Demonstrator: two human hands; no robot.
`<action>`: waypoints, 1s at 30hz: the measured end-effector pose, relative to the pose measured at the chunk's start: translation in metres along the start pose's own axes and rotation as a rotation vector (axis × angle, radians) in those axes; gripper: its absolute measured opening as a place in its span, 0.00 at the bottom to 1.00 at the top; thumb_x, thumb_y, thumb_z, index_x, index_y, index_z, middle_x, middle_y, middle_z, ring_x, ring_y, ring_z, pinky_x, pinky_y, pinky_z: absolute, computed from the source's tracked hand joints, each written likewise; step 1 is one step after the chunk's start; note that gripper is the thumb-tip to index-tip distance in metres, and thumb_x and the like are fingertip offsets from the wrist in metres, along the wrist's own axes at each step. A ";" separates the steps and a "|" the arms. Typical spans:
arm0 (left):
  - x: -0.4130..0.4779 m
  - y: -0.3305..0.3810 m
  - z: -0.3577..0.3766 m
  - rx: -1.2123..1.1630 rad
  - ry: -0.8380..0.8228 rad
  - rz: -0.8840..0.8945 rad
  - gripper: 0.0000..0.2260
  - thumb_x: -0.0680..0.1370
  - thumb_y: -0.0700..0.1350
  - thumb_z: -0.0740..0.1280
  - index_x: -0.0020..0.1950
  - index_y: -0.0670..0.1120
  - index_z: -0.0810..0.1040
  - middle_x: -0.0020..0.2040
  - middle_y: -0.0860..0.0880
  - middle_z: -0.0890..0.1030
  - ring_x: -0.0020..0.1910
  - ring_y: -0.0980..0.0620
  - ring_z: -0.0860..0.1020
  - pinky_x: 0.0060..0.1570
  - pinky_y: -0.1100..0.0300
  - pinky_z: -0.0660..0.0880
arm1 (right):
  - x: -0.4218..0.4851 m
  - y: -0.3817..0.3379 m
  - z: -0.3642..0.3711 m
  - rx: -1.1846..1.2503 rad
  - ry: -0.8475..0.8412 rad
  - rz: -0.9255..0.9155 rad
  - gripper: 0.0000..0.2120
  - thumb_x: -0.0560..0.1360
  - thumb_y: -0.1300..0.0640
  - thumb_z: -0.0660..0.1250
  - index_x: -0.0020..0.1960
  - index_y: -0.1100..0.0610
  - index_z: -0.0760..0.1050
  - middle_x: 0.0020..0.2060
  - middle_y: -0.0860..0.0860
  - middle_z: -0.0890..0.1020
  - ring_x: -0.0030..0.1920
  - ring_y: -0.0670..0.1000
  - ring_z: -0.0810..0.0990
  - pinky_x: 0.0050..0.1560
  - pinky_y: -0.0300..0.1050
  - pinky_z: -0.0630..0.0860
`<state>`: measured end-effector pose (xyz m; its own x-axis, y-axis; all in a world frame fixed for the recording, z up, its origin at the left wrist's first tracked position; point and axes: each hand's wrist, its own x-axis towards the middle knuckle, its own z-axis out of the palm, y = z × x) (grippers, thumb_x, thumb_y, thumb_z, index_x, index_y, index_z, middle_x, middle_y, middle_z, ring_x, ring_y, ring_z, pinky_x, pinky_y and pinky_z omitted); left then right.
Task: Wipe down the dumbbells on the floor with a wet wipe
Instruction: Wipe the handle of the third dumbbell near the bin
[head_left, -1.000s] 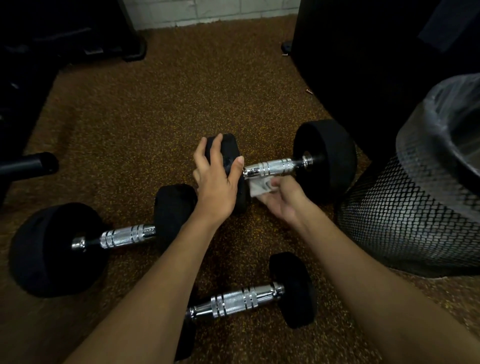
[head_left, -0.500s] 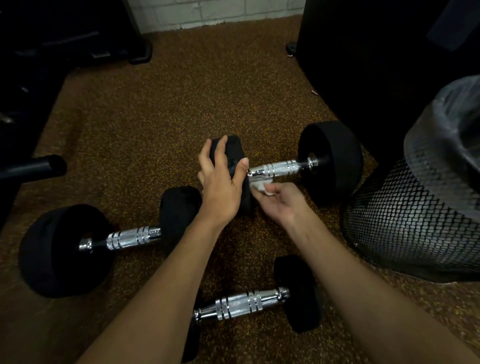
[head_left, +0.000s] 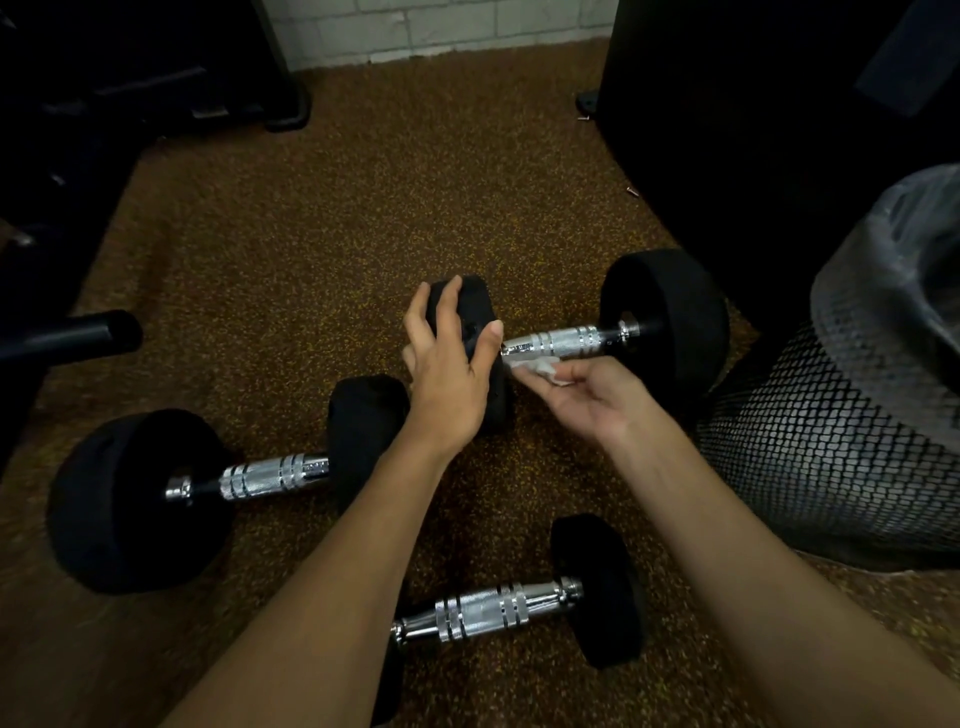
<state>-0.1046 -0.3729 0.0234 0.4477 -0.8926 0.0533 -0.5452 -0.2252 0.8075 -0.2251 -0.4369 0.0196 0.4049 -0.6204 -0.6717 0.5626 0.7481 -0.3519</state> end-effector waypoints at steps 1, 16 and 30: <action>0.000 -0.001 0.000 0.002 -0.003 0.005 0.26 0.80 0.55 0.57 0.77 0.54 0.53 0.77 0.51 0.45 0.73 0.44 0.52 0.62 0.60 0.50 | -0.005 -0.005 0.000 0.016 -0.039 -0.014 0.21 0.75 0.76 0.46 0.68 0.73 0.61 0.64 0.70 0.70 0.67 0.68 0.68 0.65 0.59 0.65; 0.000 -0.001 0.000 0.017 -0.002 0.006 0.26 0.80 0.56 0.56 0.76 0.55 0.53 0.77 0.51 0.45 0.73 0.43 0.53 0.61 0.59 0.50 | 0.030 0.000 -0.001 -2.178 -0.101 -0.939 0.16 0.78 0.62 0.53 0.62 0.58 0.73 0.61 0.57 0.78 0.65 0.56 0.72 0.72 0.56 0.52; -0.002 0.000 -0.001 0.004 -0.007 0.004 0.26 0.81 0.55 0.57 0.77 0.55 0.53 0.77 0.51 0.45 0.73 0.43 0.52 0.60 0.59 0.51 | 0.034 -0.011 -0.035 -2.183 -0.171 -1.100 0.20 0.78 0.61 0.56 0.70 0.54 0.68 0.66 0.51 0.74 0.69 0.50 0.68 0.74 0.53 0.49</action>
<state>-0.1048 -0.3706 0.0236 0.4408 -0.8961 0.0525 -0.5497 -0.2233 0.8049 -0.2422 -0.4579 -0.0221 0.7003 -0.7026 0.1262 -0.6375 -0.6952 -0.3322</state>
